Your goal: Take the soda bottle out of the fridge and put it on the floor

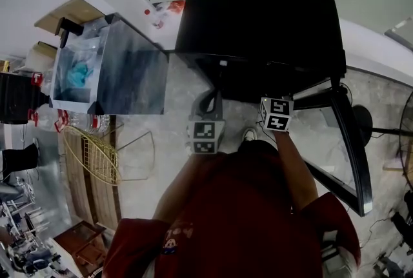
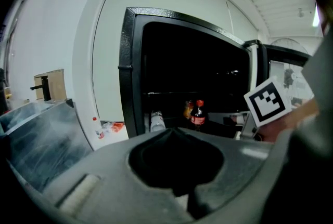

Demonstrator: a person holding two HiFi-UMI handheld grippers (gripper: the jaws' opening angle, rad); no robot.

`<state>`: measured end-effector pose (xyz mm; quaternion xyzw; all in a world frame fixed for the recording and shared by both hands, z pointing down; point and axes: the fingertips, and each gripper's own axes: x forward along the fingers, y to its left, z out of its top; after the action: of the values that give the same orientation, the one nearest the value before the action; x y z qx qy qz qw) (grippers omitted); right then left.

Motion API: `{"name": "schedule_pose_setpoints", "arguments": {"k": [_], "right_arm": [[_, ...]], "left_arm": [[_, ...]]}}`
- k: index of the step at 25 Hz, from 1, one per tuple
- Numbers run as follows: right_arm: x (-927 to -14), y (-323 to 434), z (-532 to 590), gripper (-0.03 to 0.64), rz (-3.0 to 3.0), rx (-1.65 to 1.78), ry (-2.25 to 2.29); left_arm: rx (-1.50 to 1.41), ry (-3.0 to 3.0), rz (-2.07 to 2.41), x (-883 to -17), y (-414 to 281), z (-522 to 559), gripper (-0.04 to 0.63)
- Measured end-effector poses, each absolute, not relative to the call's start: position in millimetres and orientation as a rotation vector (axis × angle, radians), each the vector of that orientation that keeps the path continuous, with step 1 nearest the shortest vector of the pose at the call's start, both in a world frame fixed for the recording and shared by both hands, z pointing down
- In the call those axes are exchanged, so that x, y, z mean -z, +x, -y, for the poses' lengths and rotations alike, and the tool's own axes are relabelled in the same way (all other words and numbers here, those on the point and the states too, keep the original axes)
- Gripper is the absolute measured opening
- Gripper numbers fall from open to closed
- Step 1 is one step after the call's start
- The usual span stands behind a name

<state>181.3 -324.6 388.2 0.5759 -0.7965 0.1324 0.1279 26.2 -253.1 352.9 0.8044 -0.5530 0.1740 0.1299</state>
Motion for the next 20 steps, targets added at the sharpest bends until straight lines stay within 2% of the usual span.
{"name": "schedule_pose_setpoints", "arguments": {"k": [3, 8, 20], "right_arm": [[-393, 180, 327, 0.316, 2.315, -0.385, 1.678], [-395, 178, 329, 0.39, 2.318, -0.389, 1.68], [-413, 180, 353, 0.4, 2.286, -0.397, 1.678]], "left_arm": [[-0.512, 2.326, 1.609, -357, 25, 252, 0.0], [-0.522, 2.333, 1.606, -357, 26, 250, 0.0], [-0.544, 2.313, 1.619, -358, 24, 247, 0.0]]}}
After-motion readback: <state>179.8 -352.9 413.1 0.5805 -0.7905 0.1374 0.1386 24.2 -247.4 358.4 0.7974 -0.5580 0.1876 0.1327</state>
